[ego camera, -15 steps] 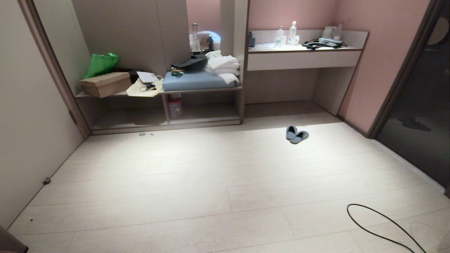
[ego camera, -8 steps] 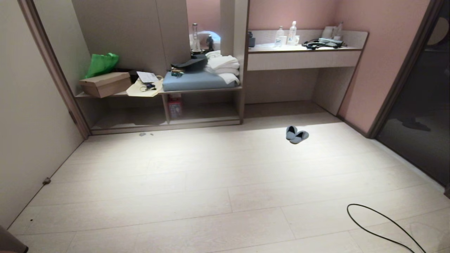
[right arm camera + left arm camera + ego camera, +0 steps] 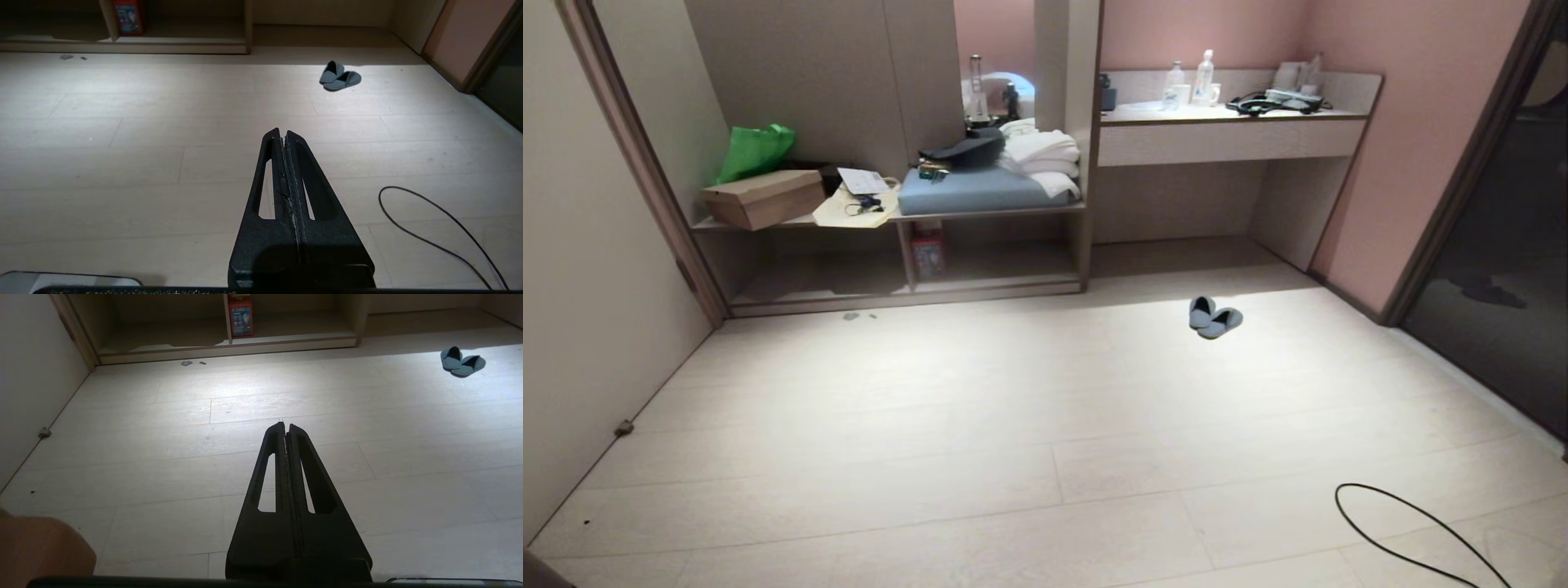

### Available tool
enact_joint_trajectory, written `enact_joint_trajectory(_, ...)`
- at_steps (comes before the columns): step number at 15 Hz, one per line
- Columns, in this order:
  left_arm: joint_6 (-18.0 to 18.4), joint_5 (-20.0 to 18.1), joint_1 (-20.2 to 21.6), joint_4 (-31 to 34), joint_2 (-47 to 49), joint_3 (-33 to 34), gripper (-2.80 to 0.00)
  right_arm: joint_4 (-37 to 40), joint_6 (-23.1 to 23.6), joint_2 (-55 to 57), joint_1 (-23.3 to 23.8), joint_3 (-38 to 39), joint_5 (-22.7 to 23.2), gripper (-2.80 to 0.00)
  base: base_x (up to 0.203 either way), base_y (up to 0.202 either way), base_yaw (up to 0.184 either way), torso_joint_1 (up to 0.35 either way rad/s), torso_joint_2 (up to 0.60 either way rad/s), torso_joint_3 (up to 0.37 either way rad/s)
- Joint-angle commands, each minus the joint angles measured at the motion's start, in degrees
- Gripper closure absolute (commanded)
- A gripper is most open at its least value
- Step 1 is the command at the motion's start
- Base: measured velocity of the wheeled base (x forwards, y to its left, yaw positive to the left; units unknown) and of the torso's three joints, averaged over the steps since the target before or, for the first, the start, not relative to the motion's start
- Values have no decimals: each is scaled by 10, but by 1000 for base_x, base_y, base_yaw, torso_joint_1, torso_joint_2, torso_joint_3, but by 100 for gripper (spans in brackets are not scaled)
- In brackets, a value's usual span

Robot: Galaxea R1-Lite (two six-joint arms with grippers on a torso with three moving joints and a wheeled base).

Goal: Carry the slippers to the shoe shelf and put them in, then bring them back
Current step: Pick up the slippers on the floor

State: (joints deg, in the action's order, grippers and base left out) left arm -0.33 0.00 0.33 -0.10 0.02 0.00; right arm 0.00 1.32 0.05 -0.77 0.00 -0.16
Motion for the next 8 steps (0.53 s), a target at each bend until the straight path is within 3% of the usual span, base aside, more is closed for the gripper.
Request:
enact_joint_trajectory(1, 0, 0, 0, 0, 1, 0, 0, 0, 0, 0, 0, 0, 0, 0, 201, 0, -3, 5, 0, 0)
enact_joint_trajectory(8, 0, 0, 0, 1, 0, 0, 0, 0, 0, 0, 0, 0, 0, 0, 196, 0, 0, 1, 2, 2)
